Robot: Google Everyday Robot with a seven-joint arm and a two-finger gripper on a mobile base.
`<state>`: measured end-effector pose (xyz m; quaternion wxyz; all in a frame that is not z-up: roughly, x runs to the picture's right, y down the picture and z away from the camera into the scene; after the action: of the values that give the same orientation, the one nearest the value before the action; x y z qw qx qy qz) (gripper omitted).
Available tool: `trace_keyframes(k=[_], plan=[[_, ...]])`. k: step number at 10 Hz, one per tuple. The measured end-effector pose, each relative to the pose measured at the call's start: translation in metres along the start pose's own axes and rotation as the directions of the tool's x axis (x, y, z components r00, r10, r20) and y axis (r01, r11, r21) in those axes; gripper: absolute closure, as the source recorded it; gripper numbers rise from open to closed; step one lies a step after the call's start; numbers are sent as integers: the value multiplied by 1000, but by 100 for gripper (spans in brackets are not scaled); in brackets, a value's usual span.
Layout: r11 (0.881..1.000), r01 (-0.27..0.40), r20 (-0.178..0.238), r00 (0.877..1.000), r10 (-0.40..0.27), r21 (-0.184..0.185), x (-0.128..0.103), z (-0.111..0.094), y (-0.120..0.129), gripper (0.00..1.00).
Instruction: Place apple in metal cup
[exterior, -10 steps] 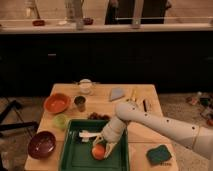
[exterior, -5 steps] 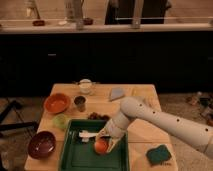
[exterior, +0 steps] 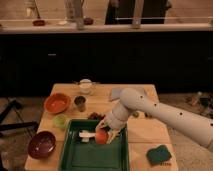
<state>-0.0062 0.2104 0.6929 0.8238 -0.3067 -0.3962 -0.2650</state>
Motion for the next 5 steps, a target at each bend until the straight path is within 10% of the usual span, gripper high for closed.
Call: trace_keyframes(k=[5], plan=[[1000,26,-44,999,-26,10,8,-23,-25,100]])
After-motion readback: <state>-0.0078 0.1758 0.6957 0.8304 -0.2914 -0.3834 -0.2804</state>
